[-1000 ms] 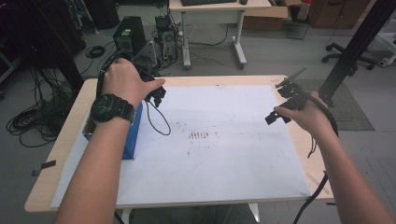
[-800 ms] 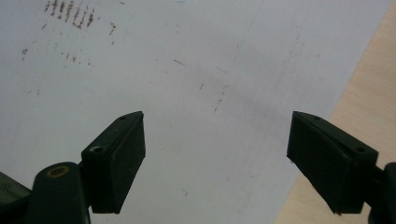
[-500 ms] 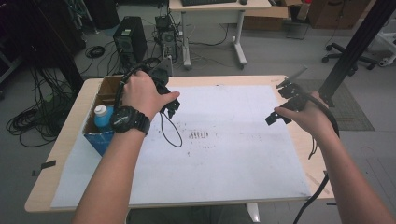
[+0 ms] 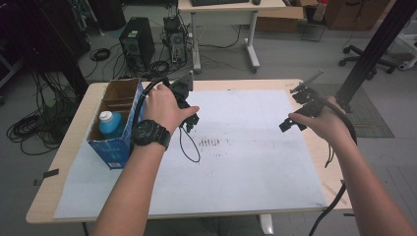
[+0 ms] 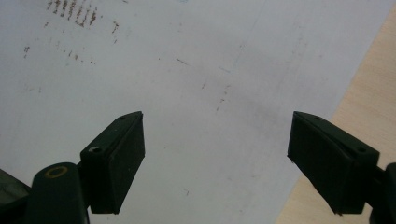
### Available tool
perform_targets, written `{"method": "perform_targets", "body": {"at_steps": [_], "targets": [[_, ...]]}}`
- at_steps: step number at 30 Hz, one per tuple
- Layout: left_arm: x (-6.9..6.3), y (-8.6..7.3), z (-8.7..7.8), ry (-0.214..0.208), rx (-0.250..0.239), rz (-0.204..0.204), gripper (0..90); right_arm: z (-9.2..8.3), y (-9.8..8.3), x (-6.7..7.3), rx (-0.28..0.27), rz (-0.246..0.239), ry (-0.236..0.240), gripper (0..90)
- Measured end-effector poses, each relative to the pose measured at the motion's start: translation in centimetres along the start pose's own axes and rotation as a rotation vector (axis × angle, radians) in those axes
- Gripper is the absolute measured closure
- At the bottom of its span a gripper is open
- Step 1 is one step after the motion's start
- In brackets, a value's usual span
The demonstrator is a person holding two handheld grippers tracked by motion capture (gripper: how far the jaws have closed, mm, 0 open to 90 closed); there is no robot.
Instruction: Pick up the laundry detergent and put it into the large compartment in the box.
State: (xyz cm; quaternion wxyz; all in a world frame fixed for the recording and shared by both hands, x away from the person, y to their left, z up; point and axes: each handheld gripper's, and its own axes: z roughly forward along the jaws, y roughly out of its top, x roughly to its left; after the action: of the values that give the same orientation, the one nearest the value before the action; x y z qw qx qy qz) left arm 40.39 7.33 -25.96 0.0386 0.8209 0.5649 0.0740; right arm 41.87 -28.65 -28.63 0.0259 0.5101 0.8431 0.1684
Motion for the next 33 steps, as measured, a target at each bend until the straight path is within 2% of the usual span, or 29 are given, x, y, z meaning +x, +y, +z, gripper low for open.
{"method": "perform_targets", "body": {"at_steps": [33], "targets": [[-0.18, 0.06, 0.77, -0.008, 0.018, 0.004, 15.8, 0.40, -0.05, -0.10, 0.006, 0.003, 0.006, 19.3]]}}
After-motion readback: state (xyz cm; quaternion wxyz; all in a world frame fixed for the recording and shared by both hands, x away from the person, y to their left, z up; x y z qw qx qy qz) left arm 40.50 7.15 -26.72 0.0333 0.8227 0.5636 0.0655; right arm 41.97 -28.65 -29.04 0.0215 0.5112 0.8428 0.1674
